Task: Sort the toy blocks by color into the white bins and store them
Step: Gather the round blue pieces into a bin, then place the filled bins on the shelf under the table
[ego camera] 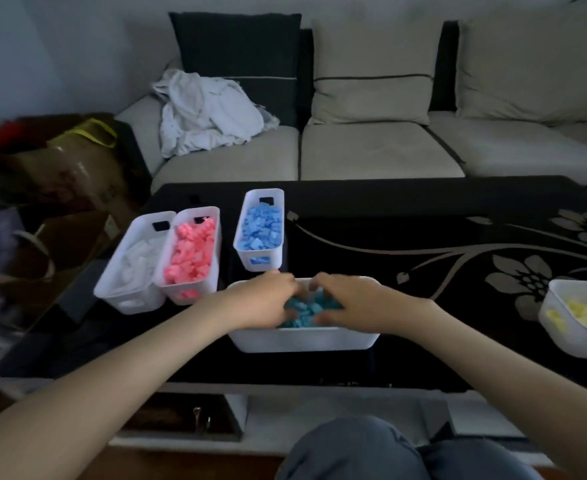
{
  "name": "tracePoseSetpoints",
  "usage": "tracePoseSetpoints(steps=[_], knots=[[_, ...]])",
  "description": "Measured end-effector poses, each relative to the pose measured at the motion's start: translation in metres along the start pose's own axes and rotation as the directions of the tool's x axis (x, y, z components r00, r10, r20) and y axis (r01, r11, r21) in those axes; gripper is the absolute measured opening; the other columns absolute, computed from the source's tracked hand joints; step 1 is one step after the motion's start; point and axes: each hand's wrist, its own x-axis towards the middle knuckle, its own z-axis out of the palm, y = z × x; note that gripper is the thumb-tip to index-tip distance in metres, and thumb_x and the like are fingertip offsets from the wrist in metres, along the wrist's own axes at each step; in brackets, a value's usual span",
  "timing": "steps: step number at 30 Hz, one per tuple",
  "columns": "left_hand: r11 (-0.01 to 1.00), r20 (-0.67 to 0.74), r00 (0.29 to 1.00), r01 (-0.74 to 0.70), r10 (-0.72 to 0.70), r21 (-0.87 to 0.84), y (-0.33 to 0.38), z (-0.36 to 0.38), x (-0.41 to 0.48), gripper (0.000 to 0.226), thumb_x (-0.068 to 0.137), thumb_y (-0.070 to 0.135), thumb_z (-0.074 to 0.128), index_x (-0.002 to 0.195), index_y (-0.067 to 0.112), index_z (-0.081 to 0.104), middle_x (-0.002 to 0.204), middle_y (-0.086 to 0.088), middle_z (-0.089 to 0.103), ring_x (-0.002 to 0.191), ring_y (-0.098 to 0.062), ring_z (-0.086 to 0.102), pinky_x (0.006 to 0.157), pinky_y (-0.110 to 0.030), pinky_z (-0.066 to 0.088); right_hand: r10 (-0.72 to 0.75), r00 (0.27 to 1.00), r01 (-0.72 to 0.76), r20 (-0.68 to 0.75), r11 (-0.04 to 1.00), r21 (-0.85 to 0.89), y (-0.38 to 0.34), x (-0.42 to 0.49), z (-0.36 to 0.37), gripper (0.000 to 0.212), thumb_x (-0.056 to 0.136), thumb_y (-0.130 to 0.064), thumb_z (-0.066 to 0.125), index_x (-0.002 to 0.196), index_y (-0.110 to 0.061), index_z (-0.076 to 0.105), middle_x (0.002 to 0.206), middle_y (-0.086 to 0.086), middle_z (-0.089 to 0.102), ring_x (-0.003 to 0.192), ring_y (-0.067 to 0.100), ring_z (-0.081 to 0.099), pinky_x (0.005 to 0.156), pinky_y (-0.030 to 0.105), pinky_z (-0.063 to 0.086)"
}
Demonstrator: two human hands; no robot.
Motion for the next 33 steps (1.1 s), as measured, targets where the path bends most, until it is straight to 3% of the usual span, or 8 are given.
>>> tracePoseSetpoints(steps=[3,7,11,15,23,26,30,33], knots=[[0.998,-0.001,0.998,0.062,-0.062,0.022,-0.013,0.008,-0.011,0.037,0.088,0.033,0.054,0.124,0.04,0.051,0.118,0.008,0.061,0.108,-0.017,0.058,0.087,-0.037,0.05,0.025,0.999,-0.024,0.03,0.998,-0.053,-0.012,0.008,0.009,0.033,0.09,-0.036,0.056,0.121,-0.027,0.051,0.114,-0.008,0.059,0.105,0.012,0.056,0.079,0.026,0.041],[0.989,-0.081,0.991,0.094,-0.104,-0.113,-0.019,0.001,-0.019,0.031,0.09,0.025,0.055,0.121,0.027,0.057,0.119,0.005,0.06,0.11,-0.016,0.058,0.092,-0.036,0.049,0.061,0.998,-0.061,0.011,0.998,-0.012,-0.015,0.008,0.01,0.035,0.09,-0.029,0.058,0.124,-0.024,0.052,0.119,-0.005,0.058,0.107,0.013,0.056,0.093,0.032,0.045],[0.967,-0.162,0.981,0.068,-0.11,-0.244,-0.003,-0.007,-0.016,0.031,0.094,0.027,0.054,0.124,0.022,0.056,0.121,0.002,0.06,0.106,-0.013,0.057,0.09,-0.027,0.047,0.051,0.995,-0.037,-0.088,0.988,0.149,-0.003,-0.011,0.004,0.036,0.09,-0.006,0.055,0.125,-0.015,0.055,0.124,0.0,0.055,0.112,0.012,0.054,0.091,0.017,0.041],[0.983,-0.048,0.996,0.067,-0.076,-0.168,0.016,-0.004,-0.013,0.031,0.093,0.036,0.052,0.121,0.024,0.058,0.119,0.001,0.062,0.099,-0.016,0.06,0.087,-0.03,0.049,0.092,0.979,-0.067,-0.181,0.988,0.14,0.009,-0.03,-0.005,0.032,0.093,-0.01,0.051,0.124,-0.017,0.056,0.126,-0.002,0.054,0.116,0.01,0.05,0.089,0.011,0.032],[0.988,-0.337,0.938,-0.117,0.077,-0.099,0.116,-0.018,0.021,0.026,0.098,0.027,0.042,0.11,0.009,0.056,0.112,-0.011,0.06,0.103,-0.03,0.057,0.08,-0.035,0.044,0.164,0.924,-0.17,-0.344,0.985,0.014,0.033,-0.082,-0.023,0.018,0.092,-0.012,0.048,0.102,-0.008,0.063,0.101,0.006,0.061,0.099,0.02,0.055,0.085,0.028,0.043],[0.974,-0.338,0.93,-0.195,0.146,-0.116,0.156,-0.012,0.044,0.025,0.097,0.023,0.043,0.113,0.007,0.053,0.112,-0.012,0.06,0.102,-0.031,0.058,0.079,-0.036,0.046,0.308,0.836,-0.362,-0.454,0.932,-0.034,0.064,-0.111,-0.035,0.018,0.09,-0.019,0.051,0.103,-0.01,0.06,0.105,0.008,0.058,0.105,0.029,0.052,0.089,0.038,0.043],[0.949,-0.269,0.94,-0.263,0.211,-0.175,0.197,-0.002,0.067,0.034,0.097,0.025,0.046,0.128,0.012,0.051,0.119,-0.007,0.058,0.105,-0.026,0.058,0.087,-0.039,0.049,0.657,0.559,-0.776,-0.506,0.629,-0.04,0.11,-0.16,-0.044,0.05,0.088,-0.039,0.055,0.125,-0.007,0.043,0.128,0.013,0.046,0.122,0.032,0.04,0.098,0.04,0.036],[0.942,-0.247,0.937,-0.292,0.247,-0.167,0.221,0.004,0.077,0.036,0.098,0.024,0.044,0.133,0.015,0.047,0.128,-0.005,0.052,0.113,-0.024,0.054,0.083,-0.032,0.045,0.763,0.492,-0.84,-0.418,0.543,0.002,0.136,-0.178,-0.034,0.048,0.09,-0.036,0.051,0.125,-0.004,0.044,0.126,0.016,0.047,0.121,0.033,0.042,0.095,0.039,0.038]])
